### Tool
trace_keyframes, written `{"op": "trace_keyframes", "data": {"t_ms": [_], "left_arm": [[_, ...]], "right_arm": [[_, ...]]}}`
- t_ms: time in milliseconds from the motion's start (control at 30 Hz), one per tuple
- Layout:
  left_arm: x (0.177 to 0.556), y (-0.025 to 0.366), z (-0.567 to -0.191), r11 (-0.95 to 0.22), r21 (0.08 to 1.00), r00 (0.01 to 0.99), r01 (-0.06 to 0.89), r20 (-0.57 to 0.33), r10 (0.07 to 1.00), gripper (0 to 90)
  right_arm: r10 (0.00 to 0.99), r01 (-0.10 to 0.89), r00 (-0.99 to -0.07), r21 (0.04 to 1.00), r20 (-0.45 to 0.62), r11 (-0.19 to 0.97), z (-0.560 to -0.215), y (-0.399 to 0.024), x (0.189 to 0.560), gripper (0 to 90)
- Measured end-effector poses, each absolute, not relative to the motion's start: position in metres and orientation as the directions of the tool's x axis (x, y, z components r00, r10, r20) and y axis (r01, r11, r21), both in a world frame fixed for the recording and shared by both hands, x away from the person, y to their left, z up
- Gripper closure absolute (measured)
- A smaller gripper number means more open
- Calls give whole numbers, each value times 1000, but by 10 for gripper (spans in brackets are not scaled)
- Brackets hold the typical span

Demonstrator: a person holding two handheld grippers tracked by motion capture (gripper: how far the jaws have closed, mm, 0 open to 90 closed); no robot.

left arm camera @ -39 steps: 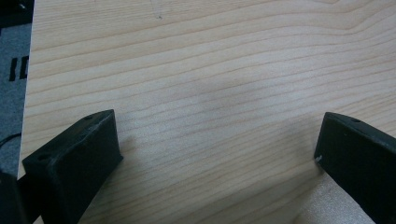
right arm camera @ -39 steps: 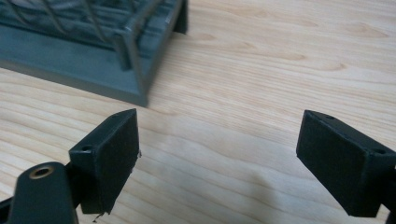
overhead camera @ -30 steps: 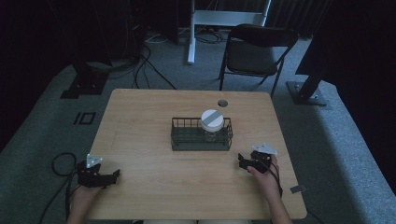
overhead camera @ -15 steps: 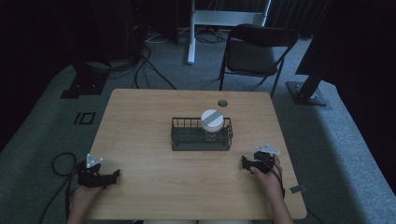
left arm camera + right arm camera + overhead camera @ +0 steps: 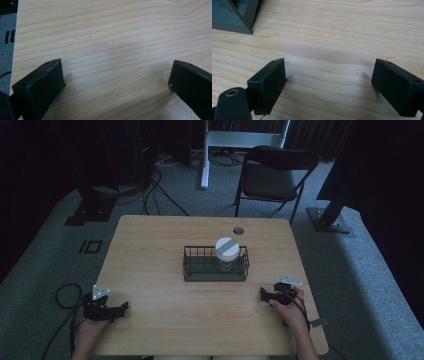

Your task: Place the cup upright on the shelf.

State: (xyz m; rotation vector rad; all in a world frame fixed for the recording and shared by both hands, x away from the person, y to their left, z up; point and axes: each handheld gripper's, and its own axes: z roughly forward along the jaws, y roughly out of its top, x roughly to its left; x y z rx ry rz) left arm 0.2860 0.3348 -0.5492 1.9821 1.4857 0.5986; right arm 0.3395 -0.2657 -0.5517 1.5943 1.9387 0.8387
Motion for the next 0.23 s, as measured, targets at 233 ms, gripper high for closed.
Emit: {"op": "trace_keyframes", "data": {"t_ms": [233], "left_arm": [[286,335,-549,-207,685,277,698,8,961,2]], "right_arm": [[980,679,-201,722,12,131,-552,-266,339,117]]}}
